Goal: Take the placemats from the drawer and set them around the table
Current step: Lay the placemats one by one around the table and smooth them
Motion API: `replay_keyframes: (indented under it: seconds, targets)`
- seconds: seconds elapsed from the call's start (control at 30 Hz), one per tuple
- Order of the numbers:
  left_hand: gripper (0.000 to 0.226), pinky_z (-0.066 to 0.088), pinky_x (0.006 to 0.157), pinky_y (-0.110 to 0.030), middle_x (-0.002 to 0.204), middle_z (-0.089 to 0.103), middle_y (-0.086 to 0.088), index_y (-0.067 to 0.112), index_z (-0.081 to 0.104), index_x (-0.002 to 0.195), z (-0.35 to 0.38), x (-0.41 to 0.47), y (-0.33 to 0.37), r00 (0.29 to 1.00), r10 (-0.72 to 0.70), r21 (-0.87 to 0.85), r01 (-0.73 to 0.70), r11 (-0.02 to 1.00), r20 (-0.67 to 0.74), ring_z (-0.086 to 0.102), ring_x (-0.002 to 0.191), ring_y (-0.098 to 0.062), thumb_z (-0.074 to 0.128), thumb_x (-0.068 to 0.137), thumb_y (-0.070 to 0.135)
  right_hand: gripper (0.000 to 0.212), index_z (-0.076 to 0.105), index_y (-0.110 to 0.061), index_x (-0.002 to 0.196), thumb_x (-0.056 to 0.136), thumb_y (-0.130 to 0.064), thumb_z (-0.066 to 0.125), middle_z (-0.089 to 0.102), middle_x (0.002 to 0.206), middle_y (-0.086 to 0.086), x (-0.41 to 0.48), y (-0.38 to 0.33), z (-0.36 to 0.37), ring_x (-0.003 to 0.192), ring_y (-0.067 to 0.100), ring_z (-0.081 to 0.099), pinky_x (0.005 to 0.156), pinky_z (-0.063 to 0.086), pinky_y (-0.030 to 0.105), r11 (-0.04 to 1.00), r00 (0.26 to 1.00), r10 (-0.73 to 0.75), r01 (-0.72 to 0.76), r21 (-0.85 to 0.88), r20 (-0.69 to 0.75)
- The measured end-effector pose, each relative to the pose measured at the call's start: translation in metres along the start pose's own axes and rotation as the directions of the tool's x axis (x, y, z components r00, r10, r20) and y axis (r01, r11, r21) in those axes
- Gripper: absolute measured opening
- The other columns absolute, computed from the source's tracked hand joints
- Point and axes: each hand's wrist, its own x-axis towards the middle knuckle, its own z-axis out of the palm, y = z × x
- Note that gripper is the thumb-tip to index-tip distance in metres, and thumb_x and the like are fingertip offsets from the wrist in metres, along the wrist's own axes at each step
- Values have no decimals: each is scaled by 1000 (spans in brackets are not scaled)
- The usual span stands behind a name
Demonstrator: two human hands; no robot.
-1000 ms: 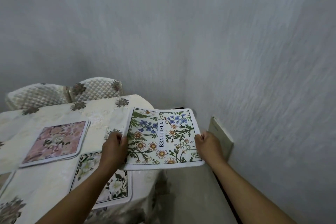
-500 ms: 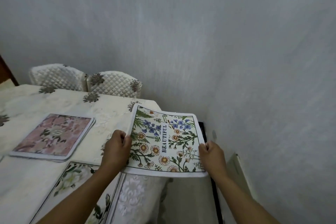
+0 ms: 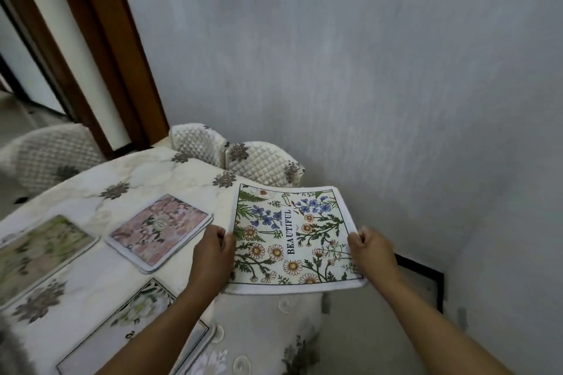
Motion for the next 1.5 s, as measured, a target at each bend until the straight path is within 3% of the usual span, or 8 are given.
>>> replay_keyframes:
  seconds: [0.2, 0.5, 0.7, 0.87, 1.0, 1.1, 1.33, 1.5]
  targets:
    - [17, 54, 54, -47, 72, 59, -9, 25, 45, 80, 32, 44, 28, 986, -90, 19, 94, 995, -140, 60, 63, -31, 48, 96, 32, 33, 40, -19, 59, 90, -24, 49, 48, 52, -3, 103, -8, 10, 42, 7, 42, 40, 33, 25, 992, 986, -129, 130, -4, 111]
    - [19, 47, 42, -39, 63, 59, -4, 26, 47, 79, 133, 183, 49, 963, -165, -8, 167, 986, -213, 58, 51, -22, 50, 96, 33, 36, 37, -20, 57, 89, -21, 53, 46, 48, -4, 289, 2, 27, 42, 8, 40, 44, 34, 26, 991, 976, -133, 125, 56, 172]
    - [19, 43, 35, -31, 64, 61, -4, 25, 46, 79, 181, 254, 87, 939, -225, -5, 231, 973, -260, 59, 45, -19, 49, 96, 33, 31, 42, -20, 61, 89, -29, 51, 59, 57, 6, 410, -2, 37, 50, 18, 54, 47, 39, 30, 992, 954, -128, 124, 33, 270]
    - [19, 43, 39, -33, 62, 59, -4, 25, 46, 79, 207, 293, 98, 866, -300, -7, 324, 946, -399, 57, 48, -19, 49, 96, 32, 30, 45, -17, 65, 91, -29, 52, 64, 64, 13, 504, -24, 72, 54, 24, 62, 49, 43, 31, 960, 865, -274, 269, 72, 421]
    - [19, 46, 46, -40, 62, 57, -6, 23, 46, 77, 238, 298, 109, 704, -419, -82, 460, 884, -573, 56, 54, -26, 49, 95, 30, 31, 45, -18, 64, 93, -29, 52, 64, 61, 8, 571, -52, 105, 52, 18, 65, 46, 42, 27, 891, 691, -428, 429, 145, 583]
    - [19, 45, 46, -42, 62, 58, -8, 23, 46, 77, 261, 281, 119, 564, -511, -162, 554, 817, -649, 56, 53, -25, 48, 95, 30, 35, 41, -18, 60, 92, -25, 53, 50, 54, 0, 597, -74, 131, 46, 13, 43, 45, 31, 28, 786, 525, -544, 592, 178, 655]
    - [20, 39, 45, -31, 61, 56, -3, 22, 47, 76, 278, 251, 139, 184, -543, -335, 616, 713, -819, 53, 54, -12, 50, 95, 27, 34, 37, -20, 61, 92, -28, 49, 45, 54, -2, 586, -137, 210, 49, 13, 38, 46, 25, 29, 538, 113, -643, 770, 343, 757]
    - [24, 39, 50, -31, 59, 52, -4, 22, 45, 72, 283, 261, 111, -11, -527, -424, 608, 671, -850, 51, 54, -17, 55, 93, 24, 33, 40, -19, 62, 92, -28, 51, 49, 57, -1, 577, -166, 270, 53, 13, 45, 50, 30, 29, 476, -36, -655, 756, 450, 754]
